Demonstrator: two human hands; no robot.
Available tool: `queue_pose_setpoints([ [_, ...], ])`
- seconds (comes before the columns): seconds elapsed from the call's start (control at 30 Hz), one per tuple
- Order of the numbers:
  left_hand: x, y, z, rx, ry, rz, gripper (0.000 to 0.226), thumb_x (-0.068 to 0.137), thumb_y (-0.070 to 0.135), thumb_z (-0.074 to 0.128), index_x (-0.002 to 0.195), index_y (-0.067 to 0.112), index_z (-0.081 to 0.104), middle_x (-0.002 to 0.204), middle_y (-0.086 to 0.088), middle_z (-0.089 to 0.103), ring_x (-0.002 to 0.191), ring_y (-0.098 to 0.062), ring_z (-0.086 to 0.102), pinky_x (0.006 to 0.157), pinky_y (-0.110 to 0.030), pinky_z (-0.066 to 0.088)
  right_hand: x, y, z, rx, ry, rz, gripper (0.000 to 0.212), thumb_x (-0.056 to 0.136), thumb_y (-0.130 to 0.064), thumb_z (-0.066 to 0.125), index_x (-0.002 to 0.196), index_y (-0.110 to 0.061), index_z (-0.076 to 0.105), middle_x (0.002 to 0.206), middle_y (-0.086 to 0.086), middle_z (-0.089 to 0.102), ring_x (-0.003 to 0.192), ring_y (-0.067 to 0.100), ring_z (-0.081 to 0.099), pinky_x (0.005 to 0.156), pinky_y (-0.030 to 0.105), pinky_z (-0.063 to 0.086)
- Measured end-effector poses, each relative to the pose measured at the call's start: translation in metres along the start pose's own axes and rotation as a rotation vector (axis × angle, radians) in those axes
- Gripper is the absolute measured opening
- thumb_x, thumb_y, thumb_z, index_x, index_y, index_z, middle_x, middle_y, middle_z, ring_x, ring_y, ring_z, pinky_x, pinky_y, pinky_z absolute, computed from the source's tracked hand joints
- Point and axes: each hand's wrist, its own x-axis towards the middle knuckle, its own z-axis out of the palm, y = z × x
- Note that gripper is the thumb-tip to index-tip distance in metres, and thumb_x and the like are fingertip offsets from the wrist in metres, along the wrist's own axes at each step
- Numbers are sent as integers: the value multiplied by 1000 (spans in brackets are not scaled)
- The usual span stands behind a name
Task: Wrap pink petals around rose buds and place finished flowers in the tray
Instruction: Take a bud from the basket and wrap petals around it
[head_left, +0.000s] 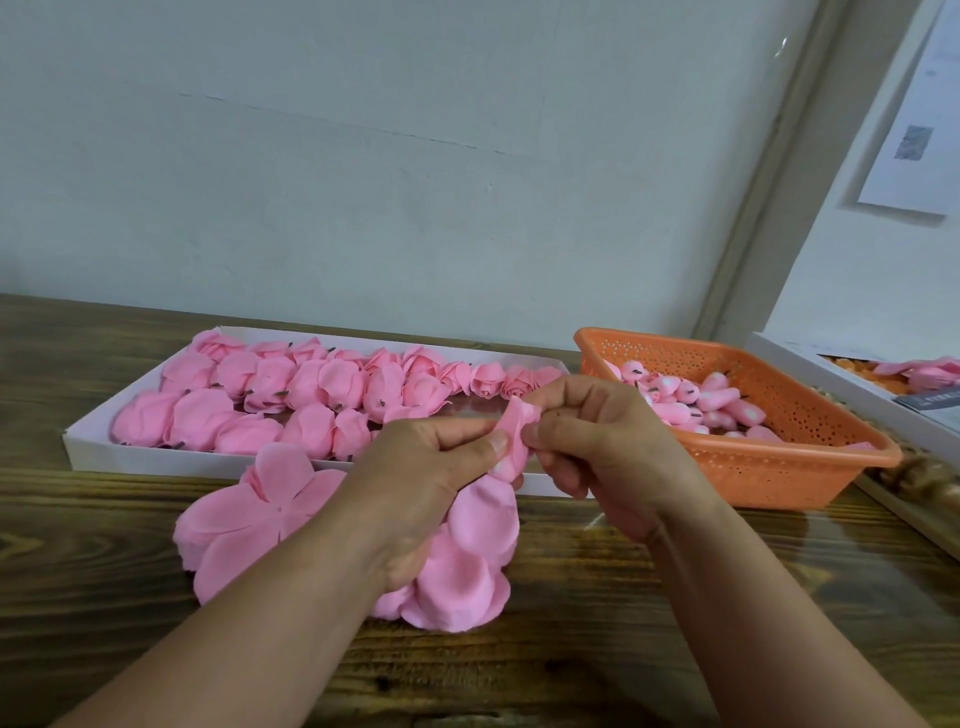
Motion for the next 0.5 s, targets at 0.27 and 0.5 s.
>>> queue_pose_setpoints([
  [0.27, -4, 3, 1, 12, -59, 11, 20, 83, 18, 65, 100, 15, 76, 95, -3, 76, 97, -18, 70, 85, -30, 55, -1, -2, 5, -94, 105, -14, 19, 82, -1, 65, 66, -9, 61, 43, 2, 49, 33, 8, 32, 35, 12, 24],
  [0.5, -2, 3, -1, -13, -57, -26, 38, 68, 27, 69, 103, 13, 75, 100, -5, 75, 103, -23, 68, 93, -38, 52, -1, -3, 13, -170, 169, -78, 26, 85, 8, 55, 63, -6, 55, 38, -5, 45, 31, 1, 35, 34, 11, 28],
])
